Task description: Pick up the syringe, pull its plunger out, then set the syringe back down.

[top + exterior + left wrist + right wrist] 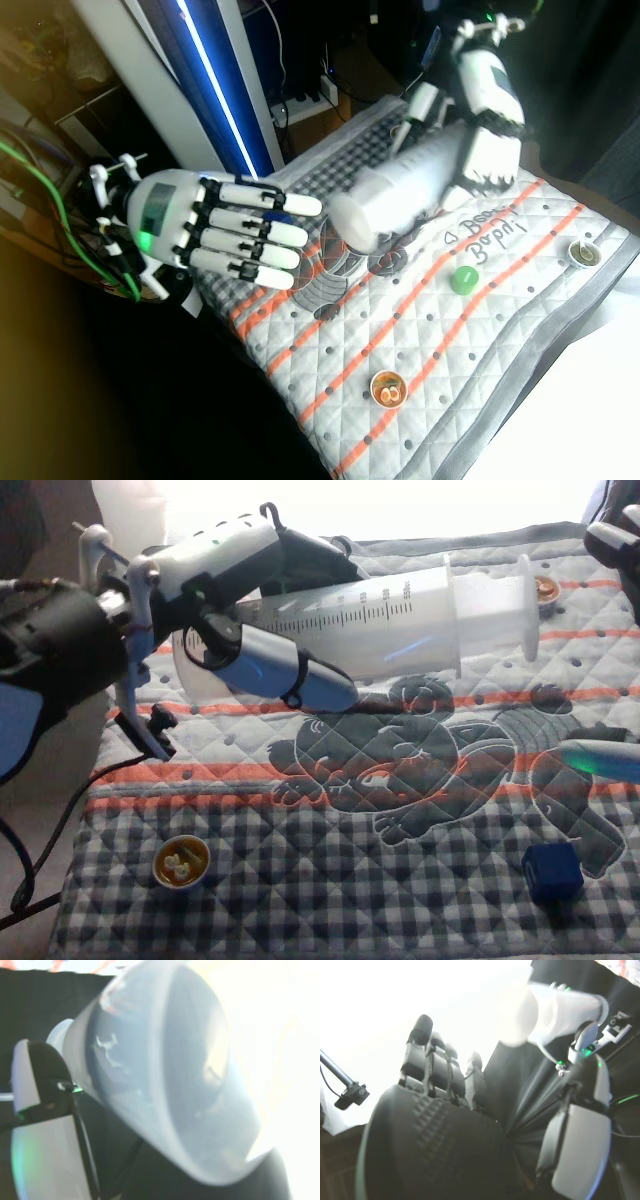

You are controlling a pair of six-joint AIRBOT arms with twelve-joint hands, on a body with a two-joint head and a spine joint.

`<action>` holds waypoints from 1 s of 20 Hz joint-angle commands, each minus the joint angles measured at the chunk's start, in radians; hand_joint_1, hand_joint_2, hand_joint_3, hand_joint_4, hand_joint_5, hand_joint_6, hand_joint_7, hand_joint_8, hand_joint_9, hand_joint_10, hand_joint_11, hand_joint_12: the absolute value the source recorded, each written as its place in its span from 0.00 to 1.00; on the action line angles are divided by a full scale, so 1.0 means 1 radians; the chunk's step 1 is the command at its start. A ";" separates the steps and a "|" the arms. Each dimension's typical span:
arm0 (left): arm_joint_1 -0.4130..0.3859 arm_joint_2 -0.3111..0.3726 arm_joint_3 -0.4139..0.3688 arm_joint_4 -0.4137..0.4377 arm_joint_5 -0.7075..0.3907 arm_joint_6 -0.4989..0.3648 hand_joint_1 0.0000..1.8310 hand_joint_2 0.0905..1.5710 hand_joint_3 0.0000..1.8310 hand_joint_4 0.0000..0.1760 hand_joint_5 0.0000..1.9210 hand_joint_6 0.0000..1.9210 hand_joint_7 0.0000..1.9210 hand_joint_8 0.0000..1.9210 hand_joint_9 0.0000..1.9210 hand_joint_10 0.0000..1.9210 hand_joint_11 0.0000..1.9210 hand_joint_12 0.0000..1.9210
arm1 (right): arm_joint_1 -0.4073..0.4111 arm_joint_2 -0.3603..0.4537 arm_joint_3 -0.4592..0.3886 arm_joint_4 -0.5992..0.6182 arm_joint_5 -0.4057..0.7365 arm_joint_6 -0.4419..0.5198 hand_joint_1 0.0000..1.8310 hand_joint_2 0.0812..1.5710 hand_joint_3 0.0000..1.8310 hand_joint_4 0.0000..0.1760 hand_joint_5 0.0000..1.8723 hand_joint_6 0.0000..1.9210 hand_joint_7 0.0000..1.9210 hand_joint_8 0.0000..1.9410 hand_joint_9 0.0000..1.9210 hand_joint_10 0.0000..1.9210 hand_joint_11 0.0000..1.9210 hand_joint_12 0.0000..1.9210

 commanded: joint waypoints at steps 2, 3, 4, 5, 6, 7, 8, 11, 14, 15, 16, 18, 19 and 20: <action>0.003 0.028 -0.027 0.021 0.185 -0.010 0.62 0.79 0.00 0.01 0.40 0.68 0.35 0.78 0.21 0.76 0.04 1.00 | 0.031 -0.009 0.013 -0.030 0.073 0.020 0.33 0.49 0.00 0.09 0.03 0.00 0.03 0.00 0.05 0.01 0.00 0.37; 0.013 0.045 -0.050 0.029 0.208 -0.010 0.62 0.79 0.00 0.06 0.39 0.69 0.36 0.77 0.22 0.74 0.04 1.00 | 0.042 -0.014 0.018 -0.036 0.054 0.022 0.32 0.49 0.00 0.09 0.01 0.00 0.01 0.00 0.05 0.00 0.00 0.35; 0.020 0.057 -0.068 0.036 0.228 -0.011 0.63 0.77 0.00 0.00 0.40 0.66 0.40 0.74 0.28 0.72 0.11 1.00 | 0.050 -0.018 0.022 -0.040 0.044 0.024 0.35 0.47 0.00 0.26 0.01 0.00 0.00 0.00 0.05 0.00 0.00 0.30; 0.026 0.070 -0.088 0.048 0.248 -0.011 0.66 0.74 0.00 0.00 0.41 0.60 0.47 0.67 0.39 0.69 0.24 0.98 | 0.058 -0.026 0.030 -0.044 0.035 0.033 0.40 0.47 0.00 0.38 0.05 0.01 0.01 0.00 0.07 0.01 0.00 0.30; 0.027 0.075 -0.098 0.057 0.259 -0.011 0.66 0.74 0.00 0.00 0.41 0.60 0.47 0.67 0.39 0.69 0.24 0.98 | 0.064 -0.033 0.038 -0.049 0.028 0.048 0.40 0.47 0.00 0.38 0.05 0.01 0.01 0.00 0.07 0.01 0.00 0.30; 0.028 0.076 -0.102 0.061 0.263 -0.011 0.72 0.74 0.00 0.00 0.39 0.59 0.46 0.65 0.39 0.78 0.26 1.00 | 0.067 -0.038 0.043 -0.053 0.025 0.058 0.41 0.49 0.00 0.22 0.04 0.00 0.00 0.00 0.06 0.00 0.00 0.29; 0.027 0.076 -0.106 0.066 0.268 -0.012 0.68 0.74 0.00 0.00 0.41 0.59 0.47 0.67 0.35 0.74 0.16 1.00 | 0.073 -0.045 0.049 -0.060 0.019 0.068 0.40 0.48 0.00 0.25 0.05 0.00 0.00 0.00 0.07 0.01 0.00 0.35; 0.030 0.075 -0.109 0.086 0.272 -0.041 0.65 0.75 0.00 0.00 0.42 0.62 0.45 0.68 0.31 0.71 0.12 1.00 | 0.097 -0.060 0.055 -0.087 -0.002 0.071 0.47 0.48 0.00 0.04 0.07 0.00 0.00 0.00 0.05 0.00 0.00 0.28; 0.030 0.075 -0.112 0.095 0.268 -0.047 0.65 0.75 0.00 0.00 0.42 0.61 0.45 0.68 0.36 0.68 0.21 0.96 | 0.115 -0.067 0.060 -0.104 -0.004 0.079 0.47 0.49 0.00 0.00 0.09 0.00 0.00 0.00 0.06 0.00 0.00 0.29; 0.030 0.073 -0.112 0.097 0.264 -0.047 0.65 0.74 0.00 0.00 0.42 0.61 0.46 0.67 0.37 0.66 0.20 0.95 | 0.120 -0.069 0.060 -0.110 -0.004 0.081 0.46 0.49 0.00 0.10 0.10 0.01 0.01 0.00 0.07 0.01 0.00 0.32; 0.030 0.071 -0.112 0.101 0.260 -0.047 0.65 0.74 0.00 0.00 0.43 0.60 0.45 0.68 0.35 0.67 0.13 0.98 | 0.125 -0.069 0.060 -0.118 -0.004 0.082 0.42 0.49 0.00 0.16 0.10 0.00 0.02 0.00 0.08 0.01 0.00 0.34; 0.031 0.066 -0.112 0.103 0.252 -0.047 0.65 0.74 0.00 0.00 0.44 0.59 0.45 0.68 0.32 0.71 0.11 1.00 | 0.133 -0.072 0.060 -0.130 -0.004 0.086 0.41 0.51 0.00 0.10 0.12 0.00 0.11 0.01 0.14 0.02 0.00 0.45; 0.031 0.064 -0.111 0.104 0.249 -0.047 0.66 0.73 0.00 0.00 0.44 0.59 0.47 0.66 0.33 0.70 0.10 1.00 | 0.137 -0.074 0.060 -0.139 -0.004 0.090 0.42 0.51 0.00 0.10 0.13 0.01 0.13 0.01 0.16 0.02 0.00 0.49; 0.031 0.064 -0.111 0.104 0.245 -0.047 0.66 0.73 0.00 0.00 0.44 0.59 0.48 0.64 0.34 0.69 0.08 1.00 | 0.139 -0.075 0.060 -0.144 -0.004 0.091 0.47 0.52 0.00 0.02 0.14 0.00 0.13 0.01 0.16 0.02 0.00 0.49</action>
